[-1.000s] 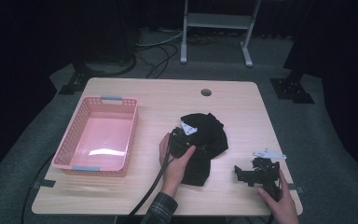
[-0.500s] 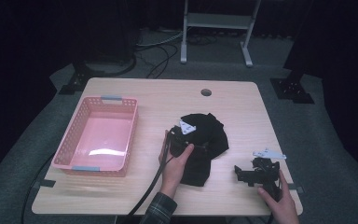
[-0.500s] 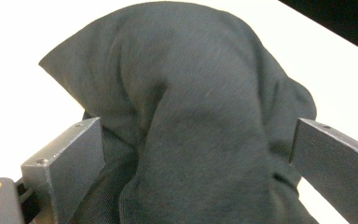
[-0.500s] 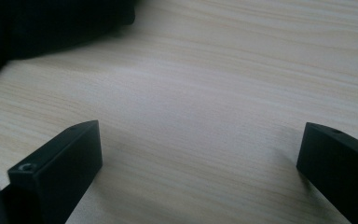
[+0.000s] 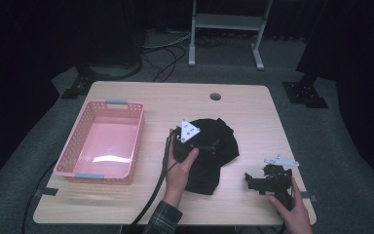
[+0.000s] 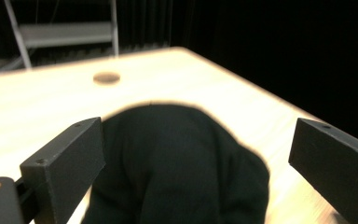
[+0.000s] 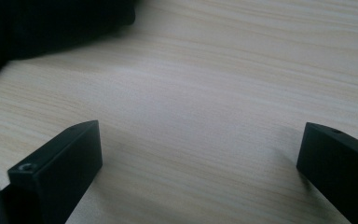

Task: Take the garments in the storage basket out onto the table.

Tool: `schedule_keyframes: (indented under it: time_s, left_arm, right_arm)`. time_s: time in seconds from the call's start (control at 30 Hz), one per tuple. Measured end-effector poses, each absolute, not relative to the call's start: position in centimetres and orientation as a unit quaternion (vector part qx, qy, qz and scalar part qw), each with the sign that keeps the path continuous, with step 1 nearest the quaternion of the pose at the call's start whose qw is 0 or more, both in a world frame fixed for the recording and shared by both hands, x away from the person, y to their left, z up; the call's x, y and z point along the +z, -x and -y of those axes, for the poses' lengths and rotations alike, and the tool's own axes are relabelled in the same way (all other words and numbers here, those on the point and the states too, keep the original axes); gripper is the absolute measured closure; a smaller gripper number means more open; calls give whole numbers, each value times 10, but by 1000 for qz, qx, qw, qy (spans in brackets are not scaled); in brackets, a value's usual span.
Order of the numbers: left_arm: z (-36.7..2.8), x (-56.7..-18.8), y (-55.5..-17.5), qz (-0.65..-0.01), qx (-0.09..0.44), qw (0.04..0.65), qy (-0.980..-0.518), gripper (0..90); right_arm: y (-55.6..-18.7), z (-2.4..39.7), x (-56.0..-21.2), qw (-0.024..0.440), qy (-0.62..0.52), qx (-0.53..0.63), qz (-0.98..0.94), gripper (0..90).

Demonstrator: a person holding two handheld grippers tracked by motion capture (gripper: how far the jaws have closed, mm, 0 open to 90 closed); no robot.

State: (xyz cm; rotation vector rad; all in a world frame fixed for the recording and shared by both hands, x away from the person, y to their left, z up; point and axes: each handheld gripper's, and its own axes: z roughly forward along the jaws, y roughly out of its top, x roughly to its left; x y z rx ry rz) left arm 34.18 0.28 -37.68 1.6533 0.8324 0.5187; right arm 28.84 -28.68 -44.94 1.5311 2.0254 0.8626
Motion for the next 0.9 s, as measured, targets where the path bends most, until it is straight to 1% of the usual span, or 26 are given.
schedule_keyframes:
  time_s: [0.17, 0.47, 0.7, 0.9]
  left_arm:
    - [-11, -362, -333, -332, 234, 602, -687, 19]
    - [-28, -348, -318, -305, 248, 629, -671, 19]
    - [-47, -349, -301, -283, 259, 645, -661, 19]
    - [-58, -356, -287, -273, 266, 644, -663, 18]
  right_arm:
    - [-288, 287, -449, 227, -556, 313, -735, 0]
    - [-288, 287, -449, 228, -556, 313, -736, 0]
    - [-288, 287, -449, 228, -556, 313, -736, 0]
    - [-288, 287, -449, 228, -556, 313, -736, 0]
